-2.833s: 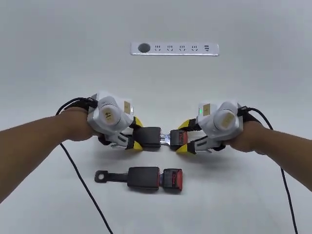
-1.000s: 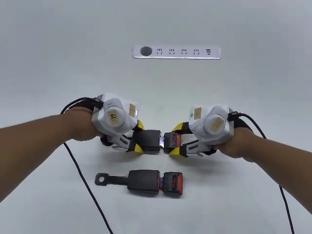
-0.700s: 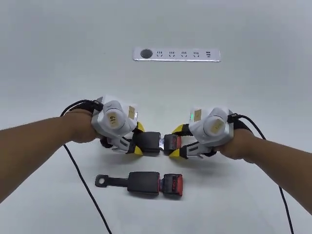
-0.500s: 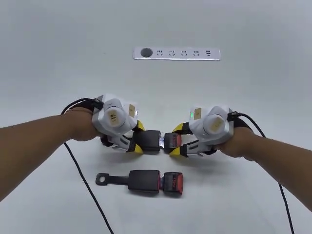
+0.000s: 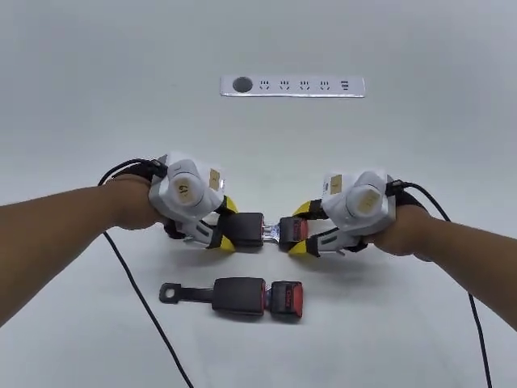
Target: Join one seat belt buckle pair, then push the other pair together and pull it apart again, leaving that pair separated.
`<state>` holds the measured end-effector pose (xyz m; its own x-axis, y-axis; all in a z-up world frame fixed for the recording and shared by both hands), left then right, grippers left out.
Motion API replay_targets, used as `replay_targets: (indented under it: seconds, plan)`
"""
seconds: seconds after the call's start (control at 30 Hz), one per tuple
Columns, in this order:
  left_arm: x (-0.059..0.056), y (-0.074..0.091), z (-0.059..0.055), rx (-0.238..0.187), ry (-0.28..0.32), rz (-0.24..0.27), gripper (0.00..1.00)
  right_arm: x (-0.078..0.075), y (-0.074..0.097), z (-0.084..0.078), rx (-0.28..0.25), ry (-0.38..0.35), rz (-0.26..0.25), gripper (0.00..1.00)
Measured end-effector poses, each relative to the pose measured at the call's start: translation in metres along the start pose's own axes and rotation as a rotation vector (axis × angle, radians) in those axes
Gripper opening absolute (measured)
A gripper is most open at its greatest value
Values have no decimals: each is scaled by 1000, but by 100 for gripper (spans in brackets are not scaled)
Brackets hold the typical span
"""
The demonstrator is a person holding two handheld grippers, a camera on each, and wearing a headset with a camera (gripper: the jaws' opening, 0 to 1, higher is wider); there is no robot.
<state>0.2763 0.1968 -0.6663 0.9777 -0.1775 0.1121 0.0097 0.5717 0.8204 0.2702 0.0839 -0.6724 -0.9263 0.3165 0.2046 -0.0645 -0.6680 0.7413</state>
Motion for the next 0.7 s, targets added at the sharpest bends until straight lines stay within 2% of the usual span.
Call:
replay_targets:
  seconds: [0.2, 0.47, 0.7]
  plan:
    - [0, 1, -1, -7, 4, 2, 33, -5, 5, -5, -1, 2, 0, 34]
    - [-1, 1, 0, -8, 9, 4, 33, -14, 20, -24, 14, 6, -10, 34]
    - [-1, 1, 0, -5, 13, 5, 33, -19, 29, -34, 17, 2, -25, 34]
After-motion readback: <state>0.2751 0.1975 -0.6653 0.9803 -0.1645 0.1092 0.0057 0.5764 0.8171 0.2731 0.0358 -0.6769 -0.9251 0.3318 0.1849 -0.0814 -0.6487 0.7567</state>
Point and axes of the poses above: the centre of the closed fingertips' face, and the gripper's own axes: y roughly backward along the fingers, x roughly to its left, z roughly out of its top, the point moved 3 cm from there along y, roughly backward along the fingers, and after that the axes turned 14 degrees about -y, right-handed, at the moved point
